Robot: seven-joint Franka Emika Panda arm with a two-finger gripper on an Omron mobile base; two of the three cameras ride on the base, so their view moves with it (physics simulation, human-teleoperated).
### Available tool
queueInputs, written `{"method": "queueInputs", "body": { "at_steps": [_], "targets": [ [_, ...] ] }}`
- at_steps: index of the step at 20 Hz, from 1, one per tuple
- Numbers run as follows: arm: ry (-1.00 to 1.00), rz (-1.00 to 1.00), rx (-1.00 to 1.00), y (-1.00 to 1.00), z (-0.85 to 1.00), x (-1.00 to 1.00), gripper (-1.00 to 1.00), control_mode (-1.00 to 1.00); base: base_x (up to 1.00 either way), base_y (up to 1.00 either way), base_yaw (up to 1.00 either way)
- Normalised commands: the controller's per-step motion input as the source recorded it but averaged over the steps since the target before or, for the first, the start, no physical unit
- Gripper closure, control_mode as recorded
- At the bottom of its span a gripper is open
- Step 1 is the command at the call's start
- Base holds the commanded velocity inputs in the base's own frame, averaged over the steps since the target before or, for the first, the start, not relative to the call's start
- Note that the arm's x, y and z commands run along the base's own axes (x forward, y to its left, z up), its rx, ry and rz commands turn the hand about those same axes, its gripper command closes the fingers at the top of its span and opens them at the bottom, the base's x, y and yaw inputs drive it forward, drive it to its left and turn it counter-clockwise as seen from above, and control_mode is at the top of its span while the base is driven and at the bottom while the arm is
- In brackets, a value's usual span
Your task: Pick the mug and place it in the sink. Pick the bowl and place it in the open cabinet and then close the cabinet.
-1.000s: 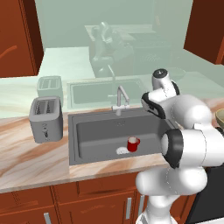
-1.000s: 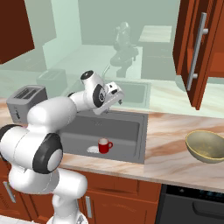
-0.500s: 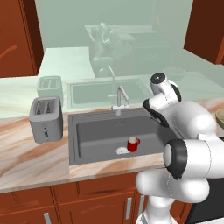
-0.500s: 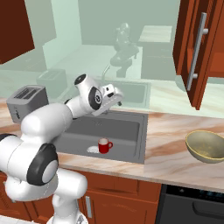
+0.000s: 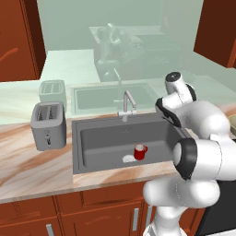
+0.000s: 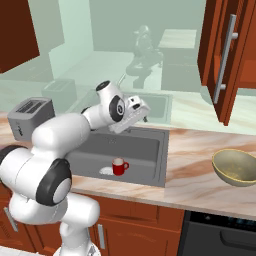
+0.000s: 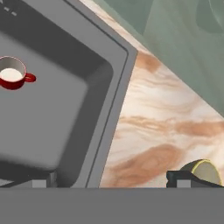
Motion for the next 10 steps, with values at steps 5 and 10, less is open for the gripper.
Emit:
{"method": "queueInputs", "body": {
  "at_steps": [5, 10],
  "targets": [
    [0.17, 0.00, 0.01, -0.39, 0.02, 0.00, -1.00, -1.00, 0.00, 0.00, 0.00],
    [0.14, 0.00, 0.00, -0.37, 0.00, 0.00, -1.00, -1.00, 0.00, 0.00, 0.00]
  ]
}}
